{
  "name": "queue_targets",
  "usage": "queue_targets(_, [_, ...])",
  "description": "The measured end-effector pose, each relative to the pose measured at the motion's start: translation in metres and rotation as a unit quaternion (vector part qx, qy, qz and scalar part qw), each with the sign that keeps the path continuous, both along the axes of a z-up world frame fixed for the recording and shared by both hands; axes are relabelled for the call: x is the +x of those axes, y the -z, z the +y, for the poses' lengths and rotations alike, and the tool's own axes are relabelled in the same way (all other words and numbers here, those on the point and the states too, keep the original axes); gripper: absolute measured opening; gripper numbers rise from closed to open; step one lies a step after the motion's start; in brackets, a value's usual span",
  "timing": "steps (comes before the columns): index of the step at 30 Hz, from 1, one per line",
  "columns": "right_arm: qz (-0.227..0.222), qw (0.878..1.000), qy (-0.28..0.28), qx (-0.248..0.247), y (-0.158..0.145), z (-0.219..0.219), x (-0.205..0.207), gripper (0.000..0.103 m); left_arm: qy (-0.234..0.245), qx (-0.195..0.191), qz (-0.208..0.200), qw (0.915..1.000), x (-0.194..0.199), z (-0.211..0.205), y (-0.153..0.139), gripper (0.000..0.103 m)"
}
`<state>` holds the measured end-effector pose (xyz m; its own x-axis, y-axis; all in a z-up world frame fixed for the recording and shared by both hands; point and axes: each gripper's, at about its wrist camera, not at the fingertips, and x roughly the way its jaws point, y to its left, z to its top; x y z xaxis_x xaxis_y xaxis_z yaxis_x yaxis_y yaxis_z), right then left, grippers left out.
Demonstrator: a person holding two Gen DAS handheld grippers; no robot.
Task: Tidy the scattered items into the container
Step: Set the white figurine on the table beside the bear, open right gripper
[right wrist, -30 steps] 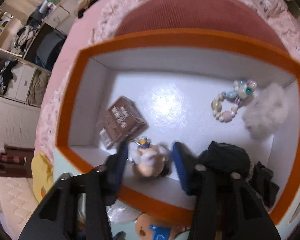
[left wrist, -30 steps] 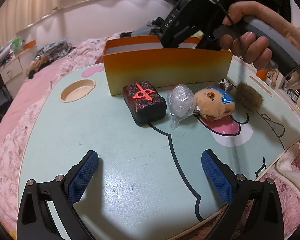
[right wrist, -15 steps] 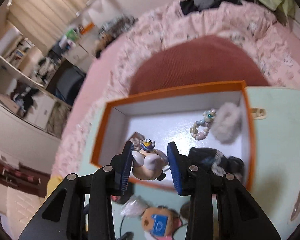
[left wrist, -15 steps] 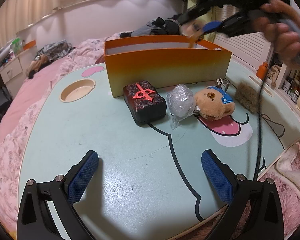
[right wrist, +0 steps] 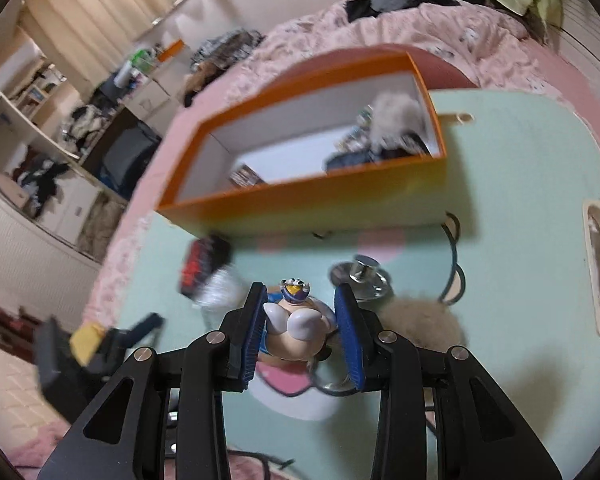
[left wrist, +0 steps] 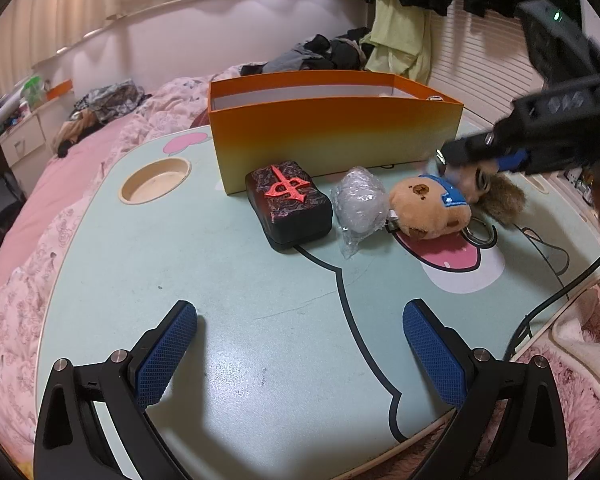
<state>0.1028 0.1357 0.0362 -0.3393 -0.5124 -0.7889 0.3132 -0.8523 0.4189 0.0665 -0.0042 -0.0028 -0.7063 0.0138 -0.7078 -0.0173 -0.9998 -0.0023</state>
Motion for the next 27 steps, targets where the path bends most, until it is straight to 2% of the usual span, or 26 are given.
queue_targets(5, [0.011,1.000,0.003,0.001,0.007,0.004,-0.001,0.038,0.000,0.000,0.000,1.0000,0.000,0.000,0.000,0.103])
queue_targets(10, [0.068,0.997,0.016,-0.022,-0.018,0.010,0.014,0.038,0.000,0.000,0.000,1.0000,0.000,0.000,0.000,0.103])
queue_targets(11, [0.077,0.997,0.016,-0.027,-0.023,0.012,0.019,0.040,0.000,0.000,0.000,1.0000,0.000,0.000,0.000,0.103])
queue_targets(13, [0.092,0.995,0.021,-0.026,-0.032,0.015,0.032,0.052,0.000,0.000,0.000,1.0000,0.000,0.000,0.000,0.103])
queue_targets(14, [0.100,0.994,0.024,-0.021,-0.035,0.017,0.041,0.052,0.000,0.000,0.000,1.0000,0.000,0.000,0.000,0.103])
queue_targets(18, [0.129,0.991,0.024,0.029,-0.036,0.020,0.079,0.052,0.000,0.000,0.000,1.0000,0.000,0.000,0.000,0.103])
queue_targets(21, [0.132,0.986,0.035,0.091,-0.016,0.020,0.097,0.052,0.000,0.000,0.000,1.0000,0.000,0.000,0.000,0.103])
queue_targets(25, [0.111,0.986,0.041,0.121,0.012,0.021,0.102,0.052,0.001,0.000,0.000,1.0000,0.000,0.000,0.000,0.103])
queue_targets(27, [0.127,0.978,0.059,0.157,0.017,0.017,0.104,0.054,0.001,0.000,-0.001,1.0000,0.000,0.000,0.000,0.103])
